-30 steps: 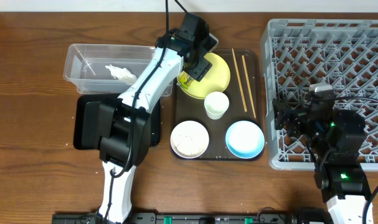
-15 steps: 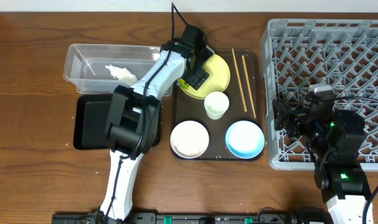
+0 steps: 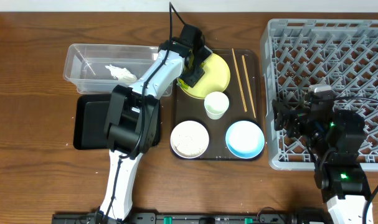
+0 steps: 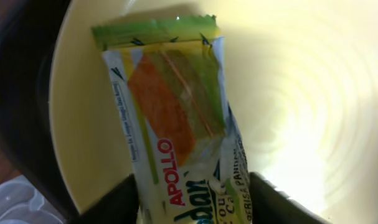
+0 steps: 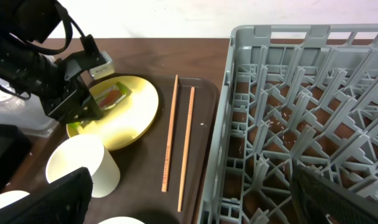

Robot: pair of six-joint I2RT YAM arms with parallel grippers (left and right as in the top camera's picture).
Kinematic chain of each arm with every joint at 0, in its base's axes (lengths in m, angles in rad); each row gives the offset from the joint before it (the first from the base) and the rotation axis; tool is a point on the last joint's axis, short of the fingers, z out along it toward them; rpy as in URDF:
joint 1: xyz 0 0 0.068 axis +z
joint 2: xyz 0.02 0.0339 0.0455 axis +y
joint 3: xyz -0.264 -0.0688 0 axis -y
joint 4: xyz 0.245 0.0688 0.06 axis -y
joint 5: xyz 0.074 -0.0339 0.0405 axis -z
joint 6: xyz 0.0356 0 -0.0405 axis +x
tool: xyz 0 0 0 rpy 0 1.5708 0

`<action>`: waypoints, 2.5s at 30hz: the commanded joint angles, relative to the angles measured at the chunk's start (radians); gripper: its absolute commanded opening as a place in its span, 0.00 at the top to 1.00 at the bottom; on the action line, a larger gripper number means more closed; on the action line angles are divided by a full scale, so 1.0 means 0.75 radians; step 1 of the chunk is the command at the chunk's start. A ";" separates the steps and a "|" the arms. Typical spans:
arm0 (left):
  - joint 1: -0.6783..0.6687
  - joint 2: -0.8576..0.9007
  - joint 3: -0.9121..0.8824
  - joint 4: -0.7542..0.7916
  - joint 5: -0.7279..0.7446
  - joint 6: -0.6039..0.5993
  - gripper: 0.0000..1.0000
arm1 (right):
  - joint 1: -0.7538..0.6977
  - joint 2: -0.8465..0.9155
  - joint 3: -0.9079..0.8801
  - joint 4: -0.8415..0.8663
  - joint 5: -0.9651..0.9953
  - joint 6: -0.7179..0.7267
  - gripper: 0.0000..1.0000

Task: Sort waste into correct bins and load items into the dishwasher rack
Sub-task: 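Carry the wrapper left and release it into the clear bin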

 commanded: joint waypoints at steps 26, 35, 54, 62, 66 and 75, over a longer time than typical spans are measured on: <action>0.012 -0.358 0.058 -0.046 0.022 -0.298 0.94 | -0.006 0.001 0.036 -0.015 -0.010 0.017 0.01; 0.076 -0.578 0.058 -0.078 0.017 -0.313 0.94 | -0.006 0.001 0.036 -0.014 -0.010 0.017 0.01; 0.448 -0.521 0.033 -0.217 0.018 -0.425 0.94 | -0.006 0.001 0.036 -0.014 -0.010 0.017 0.01; 0.446 -0.441 0.033 -0.215 0.018 -0.425 0.94 | -0.006 0.001 0.036 -0.015 -0.010 0.017 0.01; 0.446 -0.400 0.031 -0.216 0.018 -0.425 0.94 | -0.006 0.001 0.036 -0.015 -0.010 0.017 0.01; 0.449 -0.335 0.020 -0.231 -0.013 -0.426 0.94 | -0.006 0.001 0.036 -0.015 -0.010 0.017 0.01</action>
